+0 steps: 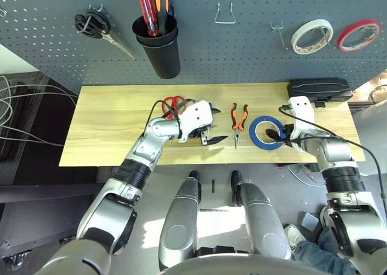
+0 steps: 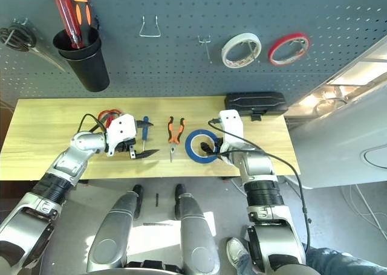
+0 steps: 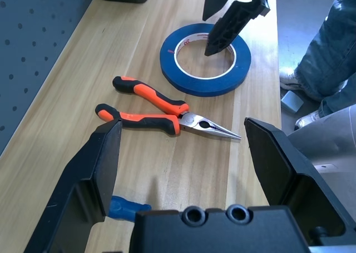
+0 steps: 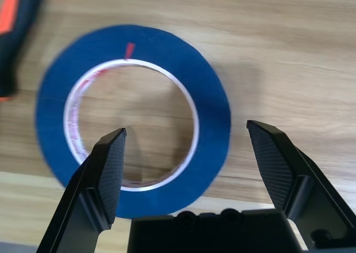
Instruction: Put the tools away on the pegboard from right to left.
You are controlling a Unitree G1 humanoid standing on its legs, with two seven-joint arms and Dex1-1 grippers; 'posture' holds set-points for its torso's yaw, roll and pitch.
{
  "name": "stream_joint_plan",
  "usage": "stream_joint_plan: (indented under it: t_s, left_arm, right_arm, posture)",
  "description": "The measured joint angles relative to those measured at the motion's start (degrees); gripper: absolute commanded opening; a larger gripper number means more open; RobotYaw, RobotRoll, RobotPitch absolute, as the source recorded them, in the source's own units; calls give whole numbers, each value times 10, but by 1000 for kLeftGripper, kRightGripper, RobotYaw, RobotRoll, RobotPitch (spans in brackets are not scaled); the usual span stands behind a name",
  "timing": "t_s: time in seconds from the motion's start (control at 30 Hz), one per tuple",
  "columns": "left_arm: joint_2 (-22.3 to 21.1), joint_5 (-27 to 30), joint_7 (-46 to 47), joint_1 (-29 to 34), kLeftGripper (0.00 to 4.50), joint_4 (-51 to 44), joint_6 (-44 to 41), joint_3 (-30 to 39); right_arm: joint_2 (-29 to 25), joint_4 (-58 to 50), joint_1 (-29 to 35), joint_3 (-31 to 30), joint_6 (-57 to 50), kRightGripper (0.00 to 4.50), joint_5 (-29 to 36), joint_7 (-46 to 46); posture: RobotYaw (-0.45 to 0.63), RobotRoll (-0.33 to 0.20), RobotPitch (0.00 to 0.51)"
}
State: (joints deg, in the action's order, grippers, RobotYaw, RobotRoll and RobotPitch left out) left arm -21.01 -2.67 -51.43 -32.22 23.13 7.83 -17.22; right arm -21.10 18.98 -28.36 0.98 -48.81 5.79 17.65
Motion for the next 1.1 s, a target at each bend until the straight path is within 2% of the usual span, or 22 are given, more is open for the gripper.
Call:
stream_joint_plan:
  t_s: [0.17, 0.53, 0.73, 0.93, 1.1]
  left_arm:
    - [6, -2, 2, 1, 4469, 0, 0, 0]
    - [6, -2, -3, 10, 4500, -5, 5, 0]
    - [20, 11, 15, 10, 4500, -13, 33, 16]
    - [31, 56, 30, 10, 4500, -53, 74, 54]
    - [46, 84, 41, 11, 4500, -65, 83, 75]
  right_arm:
    - [6, 7, 0, -2, -2, 4500, -7, -9]
    - [6, 31, -5, 4, 20, 764, -17, -18]
    - [-3, -19, 10, 18, 75, 709, -6, 10]
    - [-68, -139, 40, 1, 207, 708, -21, 70]
    - [-102, -197, 77, -22, 333, 708, -42, 112]
  posture:
    - [99, 0, 403]
    - [93, 0, 395]
    - [77, 0, 391]
    - [57, 0, 388]
    - [56, 0, 387]
